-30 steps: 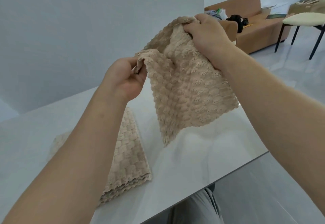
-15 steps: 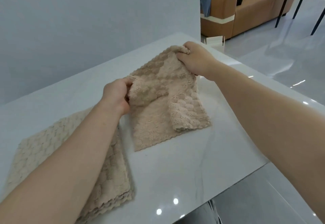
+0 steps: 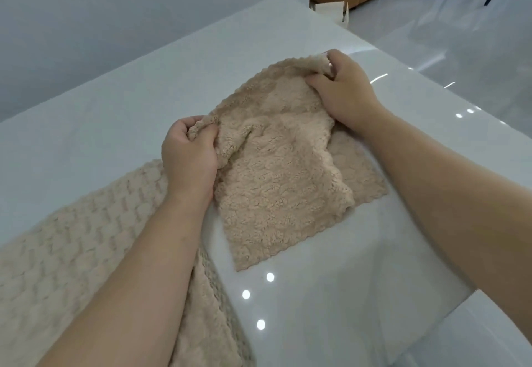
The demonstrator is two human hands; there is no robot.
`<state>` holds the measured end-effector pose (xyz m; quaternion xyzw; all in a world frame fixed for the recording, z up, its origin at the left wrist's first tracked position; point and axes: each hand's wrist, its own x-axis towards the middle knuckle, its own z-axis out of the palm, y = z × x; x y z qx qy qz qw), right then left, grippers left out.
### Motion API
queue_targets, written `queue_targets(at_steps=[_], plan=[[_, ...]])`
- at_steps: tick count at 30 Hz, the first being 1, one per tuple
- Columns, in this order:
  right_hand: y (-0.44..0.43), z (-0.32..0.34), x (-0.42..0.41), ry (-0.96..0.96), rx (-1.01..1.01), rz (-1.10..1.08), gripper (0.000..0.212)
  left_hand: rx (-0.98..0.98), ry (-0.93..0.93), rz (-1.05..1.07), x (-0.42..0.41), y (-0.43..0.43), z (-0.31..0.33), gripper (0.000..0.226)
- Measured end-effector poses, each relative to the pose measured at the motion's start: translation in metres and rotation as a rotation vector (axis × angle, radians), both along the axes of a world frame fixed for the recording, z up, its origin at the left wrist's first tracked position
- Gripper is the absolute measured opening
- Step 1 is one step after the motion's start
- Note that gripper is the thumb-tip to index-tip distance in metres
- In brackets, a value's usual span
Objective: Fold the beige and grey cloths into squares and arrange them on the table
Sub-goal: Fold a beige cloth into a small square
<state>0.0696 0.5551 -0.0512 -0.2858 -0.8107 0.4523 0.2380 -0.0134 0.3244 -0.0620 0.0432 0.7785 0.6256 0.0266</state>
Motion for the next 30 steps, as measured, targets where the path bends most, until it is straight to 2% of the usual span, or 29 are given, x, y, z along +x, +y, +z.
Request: queue_targets(at_steps=[4,8,12,14,17,20,22,26,30], plan=[[-0.002,0.000,0.001,0.022,0.068,-0.004,0.027,0.037,0.021,0.003,-0.001,0.002,0.000,0.013],[-0.006,0.010,0.006,0.014,0.263,0.024,0.013,0.014,0.124,-0.024,0.001,0.005,0.001,0.016],[-0.004,0.022,0.018,0.041,0.302,-0.009,0.018,-0.026,0.217,-0.051,0.015,-0.006,0.010,0.018],[0.002,0.023,0.020,0.022,0.349,0.017,0.007,-0.051,0.311,-0.022,0.015,-0.010,0.011,0.016],[0.008,0.025,0.020,0.038,0.347,0.048,0.019,-0.088,0.410,0.028,0.013,-0.010,0.011,0.014],[0.012,0.025,0.018,0.073,0.205,0.050,0.016,-0.153,0.463,0.033,0.010,-0.008,0.008,0.009],[0.011,0.025,0.017,0.085,0.032,0.065,0.011,-0.189,0.477,0.034,0.008,-0.009,0.007,0.007],[0.003,0.024,0.018,0.058,-0.316,0.170,0.019,-0.211,0.508,-0.011,0.007,-0.008,0.006,0.009],[-0.003,0.019,0.015,0.031,-0.443,0.191,0.022,-0.187,0.495,-0.042,0.012,-0.005,0.005,0.010]])
